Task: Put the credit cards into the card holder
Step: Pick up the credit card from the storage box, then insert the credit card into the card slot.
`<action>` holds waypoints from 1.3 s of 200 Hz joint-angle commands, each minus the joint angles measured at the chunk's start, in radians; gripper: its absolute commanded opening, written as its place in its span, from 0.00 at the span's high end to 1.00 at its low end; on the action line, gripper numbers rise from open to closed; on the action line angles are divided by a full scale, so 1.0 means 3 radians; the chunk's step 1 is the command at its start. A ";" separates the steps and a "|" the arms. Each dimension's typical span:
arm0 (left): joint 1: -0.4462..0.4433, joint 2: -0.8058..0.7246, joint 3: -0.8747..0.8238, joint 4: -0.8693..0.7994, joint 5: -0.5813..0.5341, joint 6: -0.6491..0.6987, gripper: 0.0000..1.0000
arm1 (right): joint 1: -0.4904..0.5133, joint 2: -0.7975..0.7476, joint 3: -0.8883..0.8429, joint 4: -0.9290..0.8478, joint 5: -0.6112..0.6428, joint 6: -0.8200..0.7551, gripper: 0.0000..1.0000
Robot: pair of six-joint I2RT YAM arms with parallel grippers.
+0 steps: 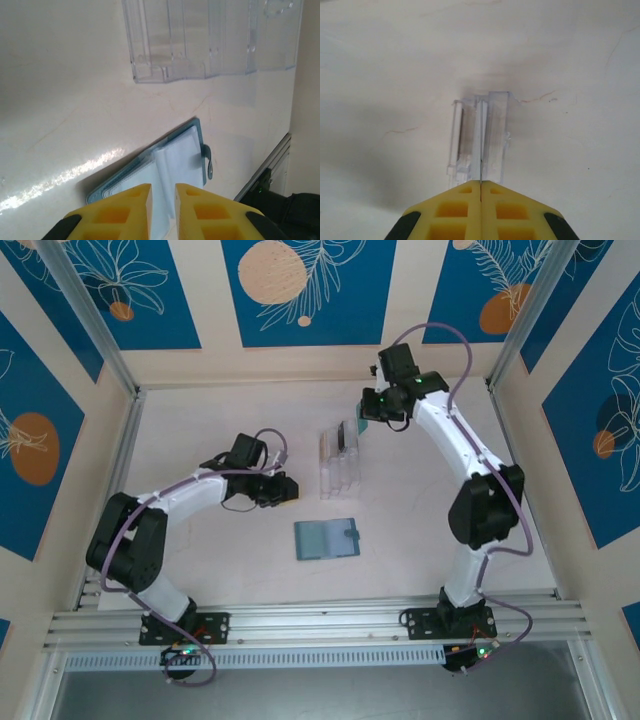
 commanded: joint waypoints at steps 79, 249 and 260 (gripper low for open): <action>-0.0882 0.0233 0.0026 -0.0456 -0.0713 0.0194 0.80 | 0.0115 -0.1709 -0.2261 0.0794 -0.1203 0.0144 1.00; -0.0869 0.0253 -0.0388 -0.0451 -0.1039 0.0080 0.82 | 0.0467 -0.1542 -0.3782 0.2020 -0.2131 0.0571 1.00; -0.0869 0.0253 -0.0398 -0.0443 -0.1033 0.0080 0.82 | 0.0480 -0.1486 -0.3826 0.2094 -0.2143 0.0594 1.00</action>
